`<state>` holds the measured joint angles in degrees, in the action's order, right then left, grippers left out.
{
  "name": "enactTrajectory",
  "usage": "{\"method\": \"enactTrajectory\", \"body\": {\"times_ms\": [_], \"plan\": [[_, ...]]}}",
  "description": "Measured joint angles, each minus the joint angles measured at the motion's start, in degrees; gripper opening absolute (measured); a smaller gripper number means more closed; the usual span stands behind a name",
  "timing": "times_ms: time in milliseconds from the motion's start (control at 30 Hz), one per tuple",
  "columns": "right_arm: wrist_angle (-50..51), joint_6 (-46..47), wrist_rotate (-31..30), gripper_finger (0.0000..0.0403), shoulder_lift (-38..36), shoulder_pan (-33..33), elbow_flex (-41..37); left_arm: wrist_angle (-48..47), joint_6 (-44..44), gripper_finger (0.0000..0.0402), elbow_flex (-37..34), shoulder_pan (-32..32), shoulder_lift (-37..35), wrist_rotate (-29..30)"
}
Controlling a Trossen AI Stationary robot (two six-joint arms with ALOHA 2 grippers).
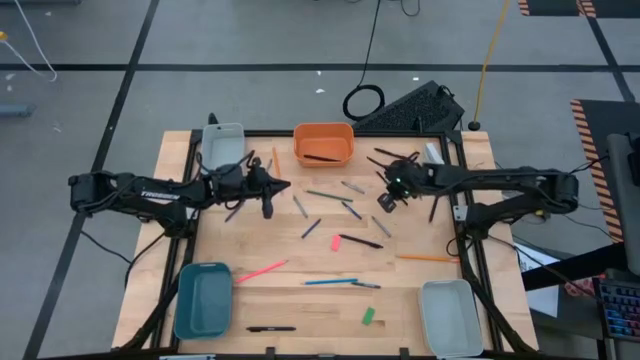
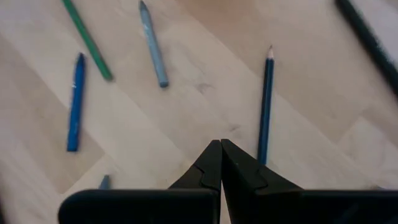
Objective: Sort crayons/erasers/pens/pencils in bins
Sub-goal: Put the dark blue pencil into the bottom gray bin
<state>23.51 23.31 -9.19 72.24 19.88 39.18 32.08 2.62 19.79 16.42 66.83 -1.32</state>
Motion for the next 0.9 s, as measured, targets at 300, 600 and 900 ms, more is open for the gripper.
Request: {"method": "enactTrajectory", "body": {"times_ms": [300, 600, 900], "plan": [[6.11, -3.75, 6.43, 0.0035, 7.42, 7.20, 5.47, 0.24, -2.36, 0.0003, 0.00, 1.09, 0.00, 0.04], [5.47, -5.56, 7.71, 0.0118, 11.95, 11.62, 5.49, 0.09, -2.84, 0.0003, 0.00, 1.08, 0.00, -0.13], [5.09, -5.49, 4.81, 0.0096, 15.76, 11.89, 5.49, 0.79, -2.91, 0.0003, -0.02, 1.08, 0.00, -0.15]]}}
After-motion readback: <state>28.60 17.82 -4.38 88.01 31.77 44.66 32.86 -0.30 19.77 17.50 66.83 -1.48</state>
